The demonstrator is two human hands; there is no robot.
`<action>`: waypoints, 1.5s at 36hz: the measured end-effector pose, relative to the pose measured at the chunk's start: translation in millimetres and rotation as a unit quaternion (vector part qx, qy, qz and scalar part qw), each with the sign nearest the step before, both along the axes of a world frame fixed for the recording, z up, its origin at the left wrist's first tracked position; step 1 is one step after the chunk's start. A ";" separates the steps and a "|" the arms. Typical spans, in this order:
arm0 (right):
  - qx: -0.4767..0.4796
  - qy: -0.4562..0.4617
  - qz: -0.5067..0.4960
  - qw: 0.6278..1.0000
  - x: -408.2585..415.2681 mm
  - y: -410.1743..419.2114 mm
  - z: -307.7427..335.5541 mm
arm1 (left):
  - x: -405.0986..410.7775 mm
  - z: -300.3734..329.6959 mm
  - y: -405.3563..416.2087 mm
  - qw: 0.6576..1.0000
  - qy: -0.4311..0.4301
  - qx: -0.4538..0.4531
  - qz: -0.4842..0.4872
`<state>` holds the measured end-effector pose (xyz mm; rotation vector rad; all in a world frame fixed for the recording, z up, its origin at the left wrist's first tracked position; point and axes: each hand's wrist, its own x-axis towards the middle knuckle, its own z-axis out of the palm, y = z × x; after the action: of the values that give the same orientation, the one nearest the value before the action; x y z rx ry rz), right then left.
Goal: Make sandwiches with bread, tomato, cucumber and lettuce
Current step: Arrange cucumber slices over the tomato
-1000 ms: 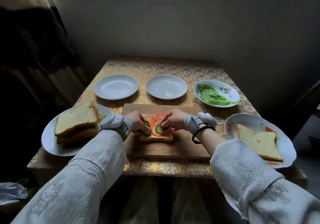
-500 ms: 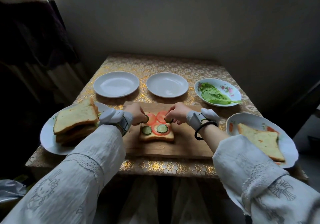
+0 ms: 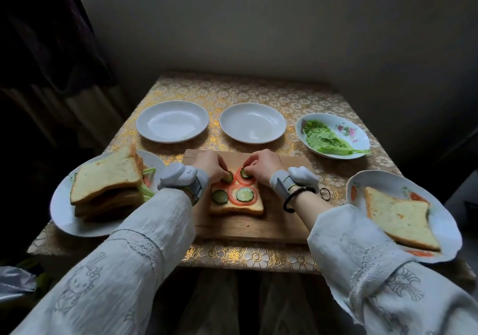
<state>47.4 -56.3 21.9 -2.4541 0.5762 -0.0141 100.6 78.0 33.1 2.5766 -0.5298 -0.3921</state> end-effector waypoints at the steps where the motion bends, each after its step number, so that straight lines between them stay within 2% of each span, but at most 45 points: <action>1: -0.015 -0.003 0.002 1.000 -0.1 0.3 -1.2 | 0.2 0.5 0.3 1.000 -0.004 0.001 0.000; 4: -0.044 -0.002 0.013 0.999 0.0 -1.5 -4.3 | -0.4 2.8 1.1 1.000 -0.029 0.005 0.000; 8: -0.035 -0.007 0.007 0.999 -2.9 -3.7 -2.9 | -7.4 10.8 0.3 0.999 -0.039 0.011 -0.007; 12: -0.026 -0.009 0.000 1.000 -8.4 -4.5 0.3 | -13.8 18.6 -2.1 1.000 -0.008 -0.020 -0.009; 15: -0.019 -0.014 -0.002 1.000 -16.1 -5.1 3.0 | -18.6 19.3 -6.0 0.997 0.048 -0.064 -0.014; 22: 0.000 0.011 0.025 1.000 -28.6 -4.1 1.9 | -20.9 6.1 -12.4 0.997 0.029 -0.064 -0.028; 44: -0.044 0.022 0.045 0.998 -28.3 -5.2 -5.4 | -15.7 -4.6 -14.5 0.987 -0.141 0.062 -0.050; 49: -0.049 -0.001 0.040 0.998 -30.4 -14.5 1.1 | -15.7 7.5 -20.5 0.988 -0.123 0.065 -0.061; 54: -0.055 0.017 0.051 0.997 -30.9 -32.0 0.6 | -13.5 15.5 -35.1 0.973 -0.120 0.163 -0.106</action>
<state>16.5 -88.3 22.5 -2.5927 0.4753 0.0389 87.1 43.0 48.6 2.9149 -0.8994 -0.2540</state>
